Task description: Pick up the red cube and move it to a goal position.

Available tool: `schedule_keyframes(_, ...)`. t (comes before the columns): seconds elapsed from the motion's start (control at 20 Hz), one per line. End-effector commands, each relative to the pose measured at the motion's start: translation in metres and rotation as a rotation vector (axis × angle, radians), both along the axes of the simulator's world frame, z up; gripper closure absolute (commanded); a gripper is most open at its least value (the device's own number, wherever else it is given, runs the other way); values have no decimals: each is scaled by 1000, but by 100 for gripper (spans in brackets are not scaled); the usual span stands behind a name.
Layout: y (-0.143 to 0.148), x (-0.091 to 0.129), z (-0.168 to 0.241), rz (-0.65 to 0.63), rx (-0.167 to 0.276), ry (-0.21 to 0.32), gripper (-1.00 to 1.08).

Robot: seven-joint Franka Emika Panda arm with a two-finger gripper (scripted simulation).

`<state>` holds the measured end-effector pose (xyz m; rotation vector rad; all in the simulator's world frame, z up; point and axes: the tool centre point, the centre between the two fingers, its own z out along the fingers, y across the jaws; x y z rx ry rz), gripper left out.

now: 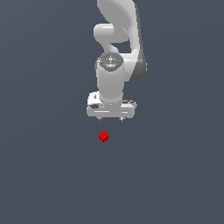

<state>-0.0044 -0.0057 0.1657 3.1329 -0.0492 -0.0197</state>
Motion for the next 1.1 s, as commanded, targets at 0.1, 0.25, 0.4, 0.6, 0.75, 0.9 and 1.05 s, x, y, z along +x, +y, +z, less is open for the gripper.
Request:
schedule_keyframes(0.1, 0, 0, -1, 3, 0, 0, -92)
schedule_keyframes(0.25, -1, 0, -3, 15, 0, 0, -92)
schedule_keyframes(0.4, -3, 0, -8, 39, 1, -1, -92)
schedule_keyframes(0.6, -6, 0, -19, 88, 2, -1, -92)
schedule_keyframes(0.75, -9, 0, -29, 139, 3, -2, -92)
schedule_keyframes(0.9, -13, 1, -42, 201, 4, -3, -92)
schedule_keyframes(1.05, -18, 2, -57, 273, 6, -4, -92)
